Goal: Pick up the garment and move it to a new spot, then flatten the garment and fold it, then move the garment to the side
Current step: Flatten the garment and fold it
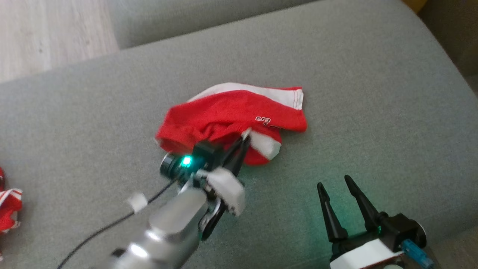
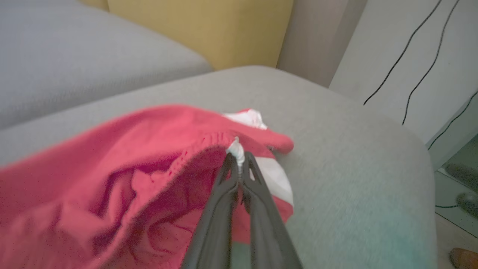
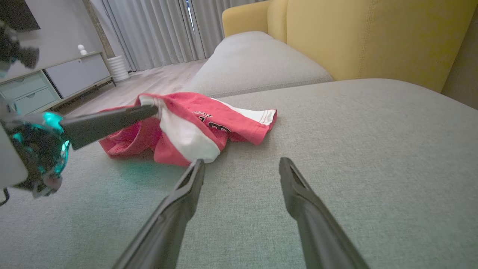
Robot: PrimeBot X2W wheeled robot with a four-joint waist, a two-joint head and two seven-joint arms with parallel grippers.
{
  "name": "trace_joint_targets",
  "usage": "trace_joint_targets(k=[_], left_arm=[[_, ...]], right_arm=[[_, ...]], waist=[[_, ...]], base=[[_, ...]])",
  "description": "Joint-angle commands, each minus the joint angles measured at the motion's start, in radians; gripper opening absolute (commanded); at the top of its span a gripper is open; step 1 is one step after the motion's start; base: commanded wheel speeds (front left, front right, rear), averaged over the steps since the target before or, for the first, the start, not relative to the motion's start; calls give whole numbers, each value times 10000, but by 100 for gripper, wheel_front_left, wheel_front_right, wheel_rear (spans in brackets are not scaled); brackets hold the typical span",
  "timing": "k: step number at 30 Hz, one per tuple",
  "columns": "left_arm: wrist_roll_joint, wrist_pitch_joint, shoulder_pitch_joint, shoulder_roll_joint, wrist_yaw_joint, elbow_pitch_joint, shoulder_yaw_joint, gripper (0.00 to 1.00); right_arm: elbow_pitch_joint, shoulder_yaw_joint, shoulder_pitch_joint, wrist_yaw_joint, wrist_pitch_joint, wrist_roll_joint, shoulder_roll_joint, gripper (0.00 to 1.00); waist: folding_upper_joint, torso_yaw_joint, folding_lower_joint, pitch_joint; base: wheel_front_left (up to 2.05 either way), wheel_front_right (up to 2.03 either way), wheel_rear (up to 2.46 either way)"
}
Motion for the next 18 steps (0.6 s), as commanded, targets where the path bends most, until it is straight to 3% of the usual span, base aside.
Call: trace_joint_targets(k=[1,7,12,18], left_arm=[[-125,-19,-803,3,-43,-409,141,0],[-344,298,-2498,3,-314,-1329,-179,0],[-317,174,-4612,12,-681,-1630,195,0],[-516,351,-4463,236,-751,-1301,209,0]], right_arm=[[-245,272,-213,-9,-26,64,-70,100],[-205,299,41,-9,-26,152,-70,100],[-243,266,393,-9,-26,208,-70,100],[-407,130,540,-9,-26,355,-70,100]], waist=[[0,25,0,-267],[0,24,0,-1065],[0,32,0,-1855],[0,258,0,-1961]], base=[[0,0,0],[0,0,0],[0,0,0],[0,0,0]])
